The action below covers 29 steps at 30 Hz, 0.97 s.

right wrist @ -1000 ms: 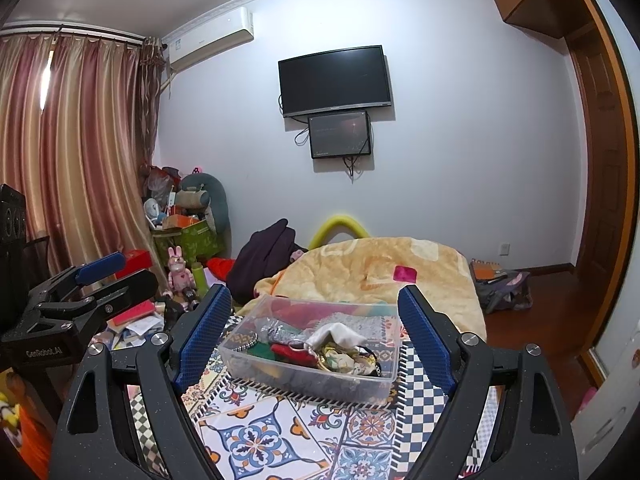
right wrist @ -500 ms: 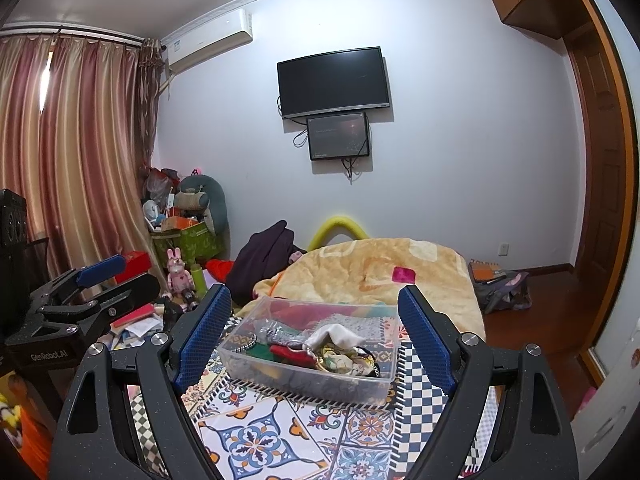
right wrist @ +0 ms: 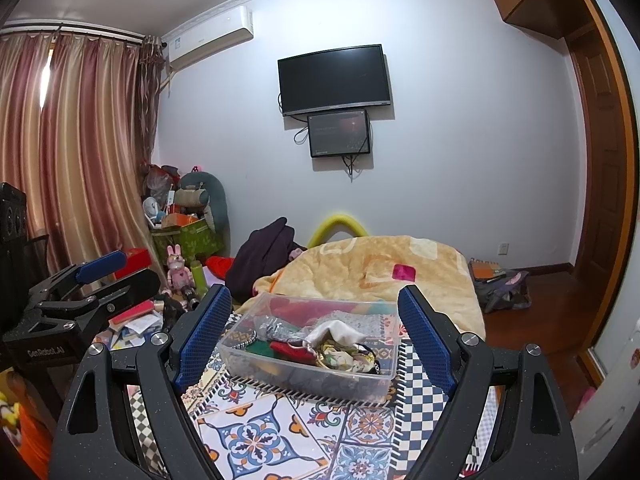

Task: Organize soft objects

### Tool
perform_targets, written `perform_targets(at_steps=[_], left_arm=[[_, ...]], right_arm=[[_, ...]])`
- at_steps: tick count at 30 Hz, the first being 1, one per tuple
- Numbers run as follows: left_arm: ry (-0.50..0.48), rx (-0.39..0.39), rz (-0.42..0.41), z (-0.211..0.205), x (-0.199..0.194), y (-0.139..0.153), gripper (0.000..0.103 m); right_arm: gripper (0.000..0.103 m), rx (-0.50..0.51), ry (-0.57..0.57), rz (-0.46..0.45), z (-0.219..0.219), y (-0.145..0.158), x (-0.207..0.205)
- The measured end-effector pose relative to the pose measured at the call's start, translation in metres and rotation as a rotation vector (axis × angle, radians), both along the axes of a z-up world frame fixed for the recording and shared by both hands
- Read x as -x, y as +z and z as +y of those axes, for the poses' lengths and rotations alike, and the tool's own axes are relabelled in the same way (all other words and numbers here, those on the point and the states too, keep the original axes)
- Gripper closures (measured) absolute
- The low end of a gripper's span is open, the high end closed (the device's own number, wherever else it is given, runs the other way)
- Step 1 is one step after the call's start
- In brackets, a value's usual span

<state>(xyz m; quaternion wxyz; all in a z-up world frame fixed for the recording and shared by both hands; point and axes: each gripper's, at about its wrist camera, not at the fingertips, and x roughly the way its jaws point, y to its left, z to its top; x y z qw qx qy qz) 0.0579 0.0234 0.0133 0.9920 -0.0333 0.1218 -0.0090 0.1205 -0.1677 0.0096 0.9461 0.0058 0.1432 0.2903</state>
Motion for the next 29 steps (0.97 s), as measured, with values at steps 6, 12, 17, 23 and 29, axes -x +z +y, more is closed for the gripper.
perform_targets(at_steps=[6, 12, 17, 23, 29], left_arm=[[0.001, 0.017, 0.005, 0.0027, -0.0017, -0.0029, 0.0], [-0.01, 0.023, 0.011, 0.005, -0.0022, -0.0047, 0.0], [-0.017, 0.023, 0.012, 0.0062, -0.0023, -0.0052, 0.0], [-0.025, 0.023, 0.008, 0.0068, -0.0009, -0.0056, 0.0], [-0.027, 0.013, 0.007, 0.0035, 0.0011, -0.0041, 0.0]], right_arm=[[0.019, 0.012, -0.004, -0.006, 0.0021, -0.002, 0.0011], [0.002, 0.011, -0.014, -0.021, 0.0038, -0.0026, 0.0035], [0.0, 0.016, -0.027, -0.037, 0.0043, -0.0012, 0.0052], [0.0, 0.021, -0.033, -0.042, 0.0053, -0.001, 0.0065], [0.0, 0.021, -0.032, -0.041, 0.0055, -0.0006, 0.0071]])
